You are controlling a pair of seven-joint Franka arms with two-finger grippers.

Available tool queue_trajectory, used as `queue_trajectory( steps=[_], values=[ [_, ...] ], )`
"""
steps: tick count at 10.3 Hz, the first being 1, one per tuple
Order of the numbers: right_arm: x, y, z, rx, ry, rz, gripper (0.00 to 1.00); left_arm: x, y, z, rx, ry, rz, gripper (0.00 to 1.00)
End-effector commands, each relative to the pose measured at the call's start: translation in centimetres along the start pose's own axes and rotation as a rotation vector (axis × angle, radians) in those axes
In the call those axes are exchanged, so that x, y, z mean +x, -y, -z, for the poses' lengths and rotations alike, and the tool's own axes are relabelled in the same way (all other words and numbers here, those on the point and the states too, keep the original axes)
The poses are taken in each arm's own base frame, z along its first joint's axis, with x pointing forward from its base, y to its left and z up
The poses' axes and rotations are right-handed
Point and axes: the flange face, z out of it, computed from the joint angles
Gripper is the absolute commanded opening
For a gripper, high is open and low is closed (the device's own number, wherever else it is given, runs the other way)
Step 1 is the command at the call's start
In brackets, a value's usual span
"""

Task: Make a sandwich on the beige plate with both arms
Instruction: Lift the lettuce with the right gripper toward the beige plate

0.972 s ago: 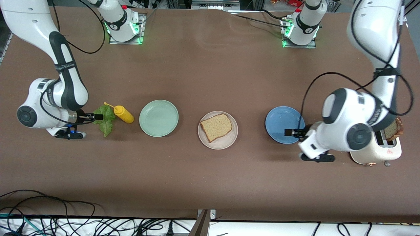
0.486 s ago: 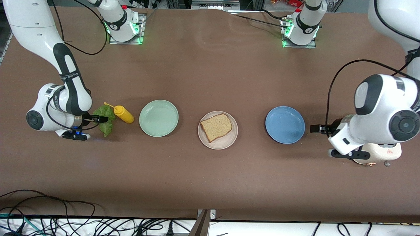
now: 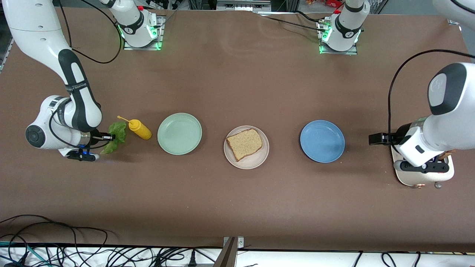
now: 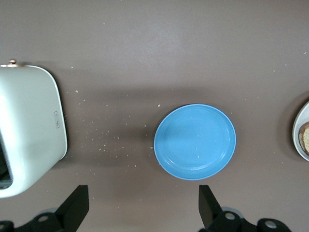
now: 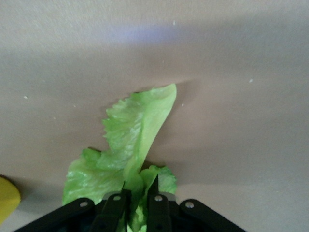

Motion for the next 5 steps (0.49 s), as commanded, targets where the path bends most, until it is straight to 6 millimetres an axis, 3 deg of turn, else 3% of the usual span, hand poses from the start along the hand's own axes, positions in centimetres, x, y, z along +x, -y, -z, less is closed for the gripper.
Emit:
queue_trajectory(
  steps=[1,3,5],
  values=[
    [0.5,-0.1,4.2,0.016,0.000,0.029,0.00,-1.4,0.9,2.1,0.031,-0.016,-0.012,1.00],
    [1.1,-0.1,9.3,0.002,0.029,0.045,0.00,-2.0,3.0,3.3,0.025,-0.034,0.019,1.00],
    [1.3,-0.1,14.7,-0.025,0.020,0.058,0.00,-2.2,3.3,4.0,0.026,-0.045,0.026,1.00]
  ],
)
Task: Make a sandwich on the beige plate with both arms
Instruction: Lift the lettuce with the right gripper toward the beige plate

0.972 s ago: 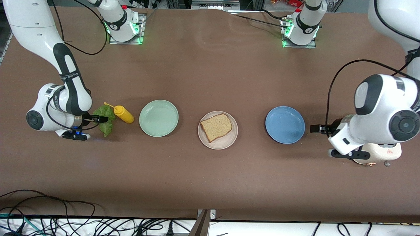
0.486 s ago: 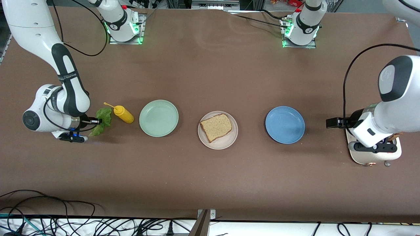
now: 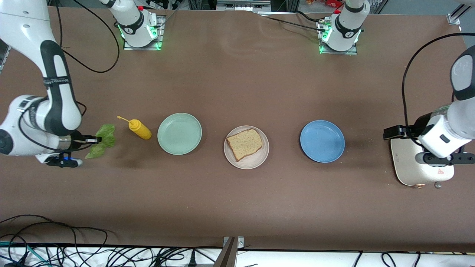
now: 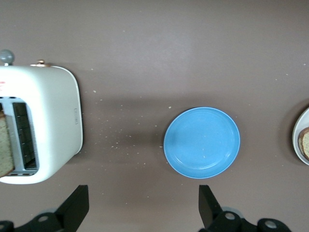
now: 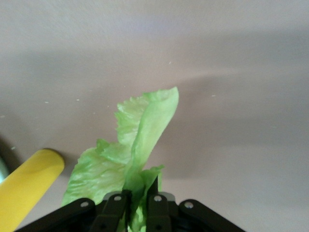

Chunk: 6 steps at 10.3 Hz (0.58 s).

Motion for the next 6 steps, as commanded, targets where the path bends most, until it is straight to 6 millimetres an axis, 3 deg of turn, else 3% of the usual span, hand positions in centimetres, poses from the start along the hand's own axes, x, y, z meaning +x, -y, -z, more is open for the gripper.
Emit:
queue_trajectory(
  steps=[1,4,6],
  values=[
    [-0.3,0.6,6.2,-0.017,-0.007,0.035,0.00,-1.2,0.3,1.9,0.030,-0.019,-0.017,1.00],
    [-1.4,4.7,10.6,-0.004,0.008,0.008,0.00,-1.4,0.6,1.5,0.027,0.005,-0.019,1.00],
    [-2.2,12.0,11.5,-0.017,-0.007,-0.072,0.00,-1.3,1.8,1.2,0.022,0.011,-0.041,1.00]
  ],
)
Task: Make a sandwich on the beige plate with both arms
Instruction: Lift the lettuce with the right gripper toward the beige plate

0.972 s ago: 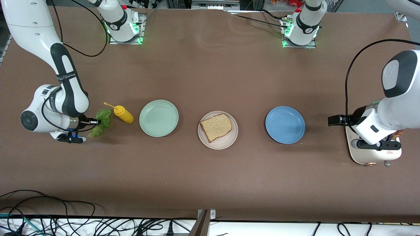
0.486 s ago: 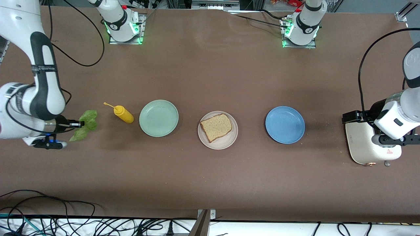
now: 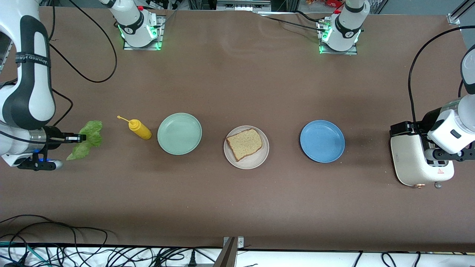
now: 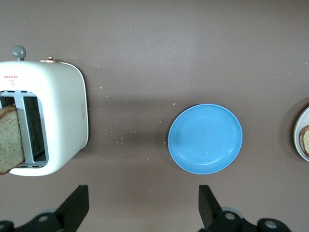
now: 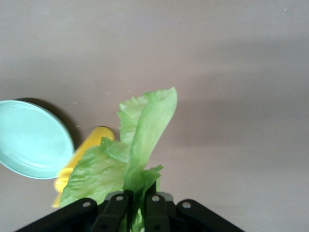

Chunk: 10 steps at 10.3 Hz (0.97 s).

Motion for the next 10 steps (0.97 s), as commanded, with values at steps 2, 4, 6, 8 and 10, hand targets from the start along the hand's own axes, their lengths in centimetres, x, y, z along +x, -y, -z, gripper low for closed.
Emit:
queue_trajectory(
  steps=[2,4,6,8,10],
  values=[
    [-2.4,14.0,-0.1,-0.005,0.001,-0.166,0.00,-0.4,2.7,0.3,0.017,0.003,-0.053,1.00],
    [-3.7,21.3,-1.1,0.041,-0.026,-0.297,0.00,-0.3,3.1,0.2,0.018,0.003,-0.048,1.00],
    [-5.9,30.0,-4.1,0.037,-0.065,-0.370,0.00,-0.3,3.1,0.0,0.019,0.004,-0.048,1.00],
    [-6.5,35.0,-6.8,0.077,-0.121,-0.427,0.00,-0.2,3.1,-0.2,0.018,0.006,-0.048,1.00],
    [-7.0,39.7,-9.9,0.141,-0.168,-0.439,0.00,-0.2,3.1,-0.2,0.018,0.006,-0.050,1.00]
  ],
)
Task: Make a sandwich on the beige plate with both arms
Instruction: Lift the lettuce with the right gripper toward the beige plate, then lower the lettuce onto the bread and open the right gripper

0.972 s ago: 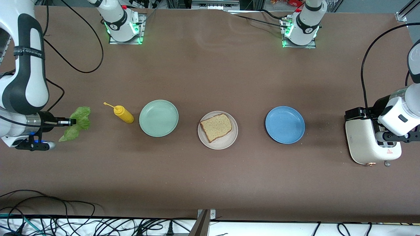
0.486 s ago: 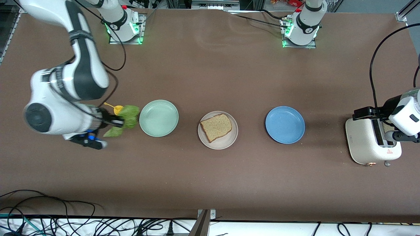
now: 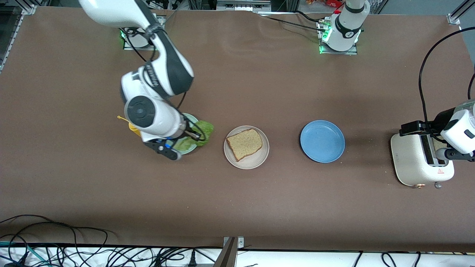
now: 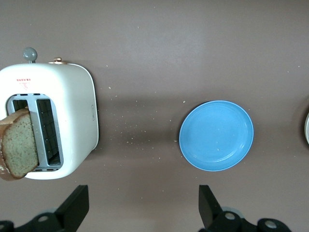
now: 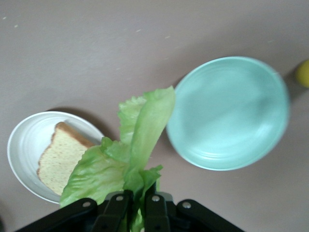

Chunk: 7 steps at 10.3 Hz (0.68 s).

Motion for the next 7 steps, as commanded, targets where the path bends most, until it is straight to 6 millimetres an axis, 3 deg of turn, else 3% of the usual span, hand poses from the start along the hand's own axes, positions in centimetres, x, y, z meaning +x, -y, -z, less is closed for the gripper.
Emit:
queue_trajectory(
  steps=[1,3,5,6,7],
  values=[
    [-2.0,3.3,-3.3,0.098,-0.008,-0.058,0.00,-0.2,0.2,0.1,0.026,0.003,-0.032,1.00],
    [-4.6,5.4,-5.9,0.120,-0.027,-0.022,0.00,-0.3,0.8,0.2,0.025,0.001,-0.027,1.00],
    [-8.1,7.4,-10.1,0.130,-0.040,-0.006,0.00,-0.3,0.8,0.1,0.025,0.001,-0.027,1.00],
    [-8.5,8.0,-11.4,0.162,-0.055,-0.075,0.00,-0.2,0.8,0.1,0.025,0.001,-0.027,1.00],
    [-9.2,8.5,-11.9,0.175,-0.059,-0.117,0.75,-0.1,1.1,-0.1,0.022,0.003,-0.022,1.00]
  ],
)
